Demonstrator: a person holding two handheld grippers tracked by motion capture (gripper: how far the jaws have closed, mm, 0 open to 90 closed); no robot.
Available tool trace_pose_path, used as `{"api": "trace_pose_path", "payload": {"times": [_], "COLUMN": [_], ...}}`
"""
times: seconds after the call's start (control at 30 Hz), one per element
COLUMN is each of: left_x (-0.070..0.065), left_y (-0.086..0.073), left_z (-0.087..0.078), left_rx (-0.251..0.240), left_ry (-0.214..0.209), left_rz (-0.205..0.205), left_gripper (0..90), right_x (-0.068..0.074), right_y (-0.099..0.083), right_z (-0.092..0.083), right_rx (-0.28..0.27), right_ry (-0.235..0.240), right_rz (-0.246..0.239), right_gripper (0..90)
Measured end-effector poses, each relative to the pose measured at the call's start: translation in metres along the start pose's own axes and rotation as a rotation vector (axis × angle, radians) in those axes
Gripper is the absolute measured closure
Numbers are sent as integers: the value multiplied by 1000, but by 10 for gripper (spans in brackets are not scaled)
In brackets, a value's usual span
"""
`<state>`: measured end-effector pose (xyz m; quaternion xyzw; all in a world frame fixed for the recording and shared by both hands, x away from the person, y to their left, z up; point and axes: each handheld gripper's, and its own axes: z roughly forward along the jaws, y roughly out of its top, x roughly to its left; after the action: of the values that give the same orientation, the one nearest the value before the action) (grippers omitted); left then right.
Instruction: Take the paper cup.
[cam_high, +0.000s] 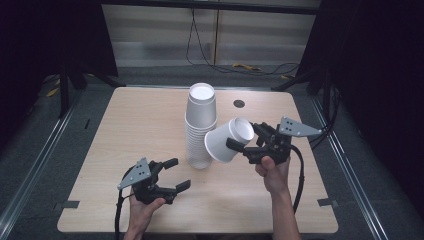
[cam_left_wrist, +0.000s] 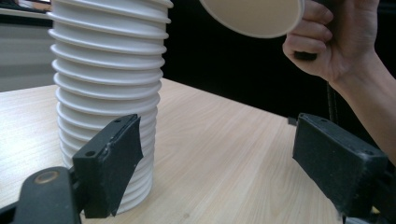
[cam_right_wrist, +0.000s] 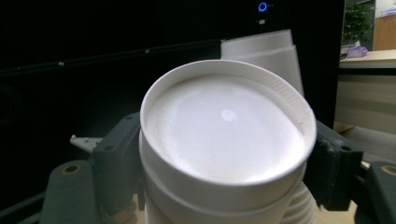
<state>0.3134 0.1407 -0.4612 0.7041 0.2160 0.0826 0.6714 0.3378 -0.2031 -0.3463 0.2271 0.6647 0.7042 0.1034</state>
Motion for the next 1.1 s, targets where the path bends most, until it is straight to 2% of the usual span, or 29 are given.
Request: {"api": "trace_pose_path", "payload": {"times": [0.17, 0.3, 0.53, 0.6, 0.63, 0.73, 0.93, 1.1], "left_x": [-2, -1, -1, -1, -1, -2, -1, 0], "left_y": [0, 0, 4, 4, 4, 4, 2, 1], "left_z": [2, 3, 2, 3, 3, 4, 8, 11], "left_rx": [4, -11, -7, -6, -5, -1, 27, 34], "left_ry": [-26, -25, -41, -55, -59, -59, -64, -98], "left_rz": [3, -9, -5, -4, -2, -2, 2, 14], "left_gripper": [155, 154, 154, 154, 153, 153, 154, 144], "right_x": [2, 3, 1, 1, 1, 2, 2, 4], "right_y": [-20, -36, -62, -68, -70, -76, -84, -87], "right_z": [11, 17, 26, 28, 30, 33, 38, 42], "right_rx": [16, 25, 55, 68, 72, 104, 121, 128], "right_ry": [41, 86, 129, 137, 145, 128, 162, 184], "right_rz": [20, 27, 76, 76, 77, 85, 105, 105], "right_gripper": [241, 242, 243, 243, 243, 243, 244, 244]}}
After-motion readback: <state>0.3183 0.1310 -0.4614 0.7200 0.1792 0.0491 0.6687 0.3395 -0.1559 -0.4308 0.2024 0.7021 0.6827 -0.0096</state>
